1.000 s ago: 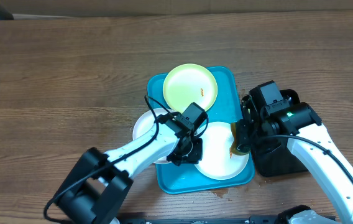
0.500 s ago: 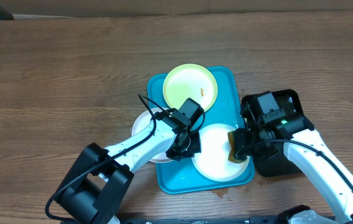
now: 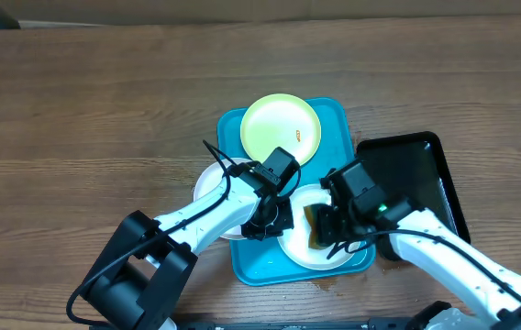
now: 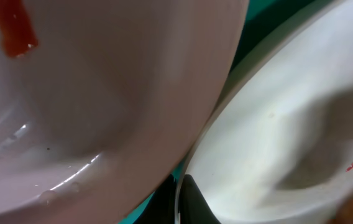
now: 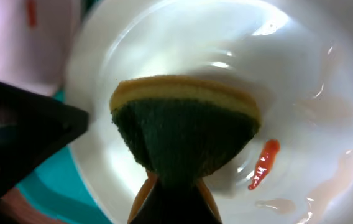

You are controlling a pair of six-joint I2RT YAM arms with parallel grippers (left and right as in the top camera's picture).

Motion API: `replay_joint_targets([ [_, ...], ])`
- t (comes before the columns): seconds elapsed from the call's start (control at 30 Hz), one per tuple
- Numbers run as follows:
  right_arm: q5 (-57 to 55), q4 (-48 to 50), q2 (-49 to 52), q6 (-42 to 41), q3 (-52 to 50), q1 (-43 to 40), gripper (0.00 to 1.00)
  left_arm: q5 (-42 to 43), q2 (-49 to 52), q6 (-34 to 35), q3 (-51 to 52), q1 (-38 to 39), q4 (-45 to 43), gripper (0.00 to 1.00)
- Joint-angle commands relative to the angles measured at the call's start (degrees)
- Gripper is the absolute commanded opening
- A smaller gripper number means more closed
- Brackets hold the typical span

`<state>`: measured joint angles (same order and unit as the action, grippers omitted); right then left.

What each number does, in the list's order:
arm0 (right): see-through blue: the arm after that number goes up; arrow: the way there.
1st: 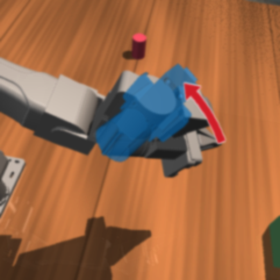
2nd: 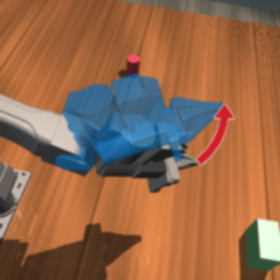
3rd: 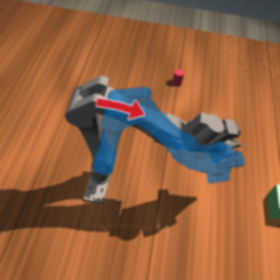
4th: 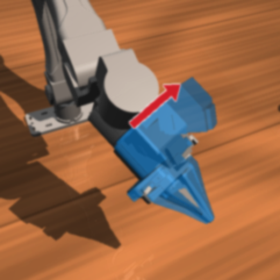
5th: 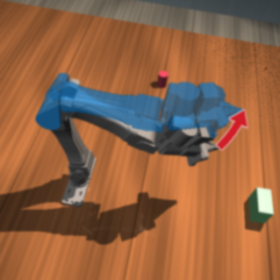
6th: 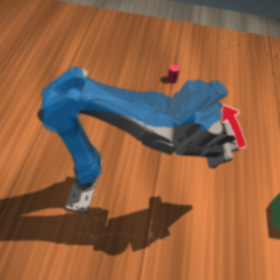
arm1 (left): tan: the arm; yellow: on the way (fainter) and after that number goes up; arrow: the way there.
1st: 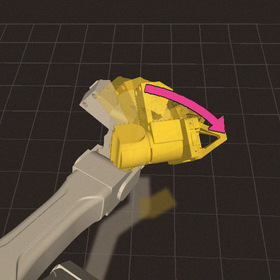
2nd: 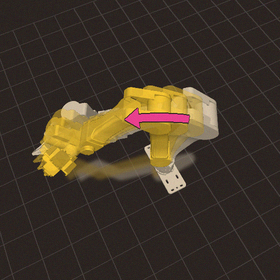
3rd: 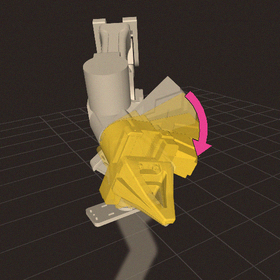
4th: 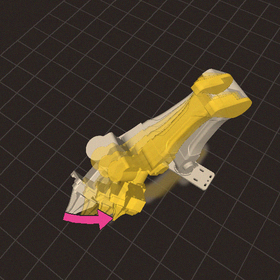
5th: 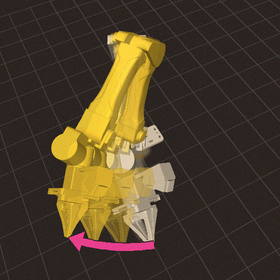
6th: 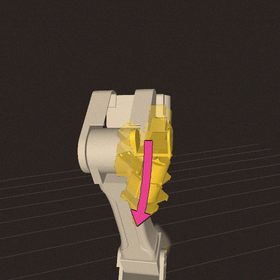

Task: Clean dirty plates on tray and stack at the side
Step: 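Scrub the pale white plate on the tray with the held sponge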

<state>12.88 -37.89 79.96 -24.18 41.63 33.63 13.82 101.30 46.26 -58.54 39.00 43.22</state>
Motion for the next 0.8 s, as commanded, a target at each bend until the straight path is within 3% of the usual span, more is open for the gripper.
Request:
replay_joint_targets([
  [0.0,-4.9,2.1,3.0,-4.4,-1.7,0.8,0.04,-3.3,0.7,1.6,0.4,0.3,0.7,0.04],
  [0.17,-9.4,4.6,8.6,-5.0,-2.0,0.8,0.04,-3.6,0.7,2.3,0.4,0.3,1.1,0.04],
  [0.33,-19.2,1.4,13.4,-13.5,-2.0,-0.4,0.04,-3.9,0.7,2.7,0.4,0.3,1.2,0.04],
  [0.63,-22.1,-3.7,13.9,-25.2,-1.8,-7.8,0.04,-4.2,0.7,3.8,0.4,-0.1,2.3,0.04],
  [0.77,-23.5,-4.1,13.9,-26.1,-1.6,-10.4,0.04,-4.7,0.7,4.0,0.4,-0.5,3.1,0.04],
])
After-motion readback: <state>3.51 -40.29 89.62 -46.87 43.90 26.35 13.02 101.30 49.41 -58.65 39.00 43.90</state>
